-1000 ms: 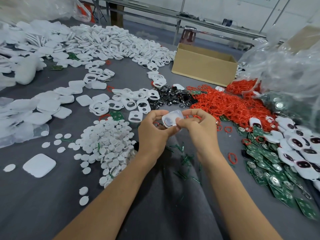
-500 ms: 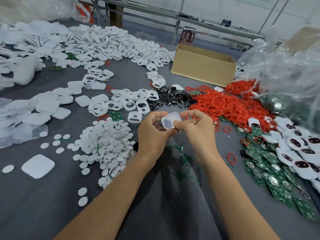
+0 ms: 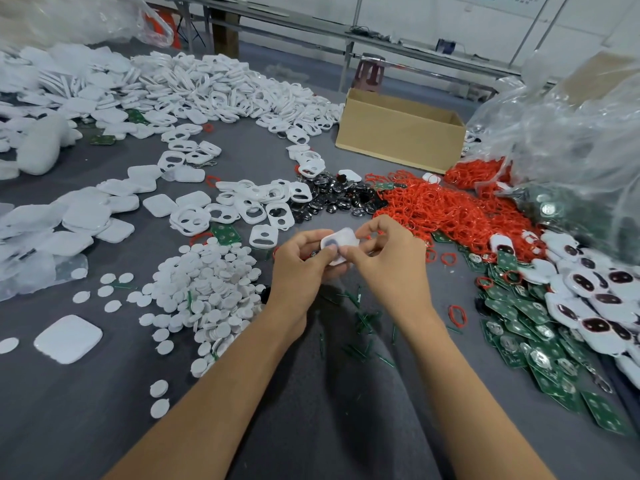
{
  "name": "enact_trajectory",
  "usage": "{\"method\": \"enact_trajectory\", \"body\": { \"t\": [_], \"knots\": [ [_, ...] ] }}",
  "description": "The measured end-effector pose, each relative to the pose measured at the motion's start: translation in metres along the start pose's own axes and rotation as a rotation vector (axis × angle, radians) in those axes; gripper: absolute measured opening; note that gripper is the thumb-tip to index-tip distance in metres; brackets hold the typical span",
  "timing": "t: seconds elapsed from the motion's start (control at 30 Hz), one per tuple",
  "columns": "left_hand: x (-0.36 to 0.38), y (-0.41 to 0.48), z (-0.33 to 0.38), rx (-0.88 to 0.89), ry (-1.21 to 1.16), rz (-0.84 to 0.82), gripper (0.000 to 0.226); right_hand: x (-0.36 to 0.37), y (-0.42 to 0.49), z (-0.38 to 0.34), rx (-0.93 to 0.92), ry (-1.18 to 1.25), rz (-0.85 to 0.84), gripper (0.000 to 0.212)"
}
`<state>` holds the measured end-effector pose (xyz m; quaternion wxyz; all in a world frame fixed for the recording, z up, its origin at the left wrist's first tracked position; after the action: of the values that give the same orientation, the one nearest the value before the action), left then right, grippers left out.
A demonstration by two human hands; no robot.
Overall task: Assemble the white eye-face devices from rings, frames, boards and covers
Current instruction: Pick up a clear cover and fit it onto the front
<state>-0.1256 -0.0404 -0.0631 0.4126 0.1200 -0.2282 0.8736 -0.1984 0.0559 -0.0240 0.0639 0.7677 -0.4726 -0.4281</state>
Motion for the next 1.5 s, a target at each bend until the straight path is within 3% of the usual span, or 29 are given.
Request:
{"method": "enact_trajectory", "body": {
  "t": [0.5,0.73,0.93,1.17,1.37,1.5],
  "knots": [
    [0.001,0.001,0.001,-0.046,-0.080,0.012,0.015,-0.008,0.004,0.007,-0.153,-0.118,0.022,0.020],
    [0.002,0.002,-0.002,-0.027,0.070,-0.019,0.020,-0.005,0.004,0.016,0.082,0.193,-0.005,0.017],
    [0.001,0.003,-0.003,-0.028,0.095,-0.031,0.020,-0.003,0.002,0.019,0.180,0.420,-0.052,0.011],
    [0.002,0.003,-0.005,-0.035,0.094,-0.050,0.018,0.003,0.001,0.018,-0.043,-0.010,-0.017,0.008],
    [0.001,0.001,-0.004,-0.016,0.071,-0.045,0.016,0.001,0.002,0.016,-0.023,0.073,-0.091,0.009],
    [0.003,-0.002,-0.004,0.027,0.147,-0.121,0.030,0.000,0.002,0.020,0.094,0.194,-0.047,0.010]
  ]
}}
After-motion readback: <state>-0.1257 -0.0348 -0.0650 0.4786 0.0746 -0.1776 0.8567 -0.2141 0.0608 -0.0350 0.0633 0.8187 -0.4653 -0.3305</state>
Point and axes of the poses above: each hand's wrist, its own y-axis towards the middle knuckle, its own x-axis out of the palm, z = x × y, the point moved 2 cm from there along y, towards the middle knuckle, and after that the axes turned 14 degrees about -x, right-handed, at the moved point
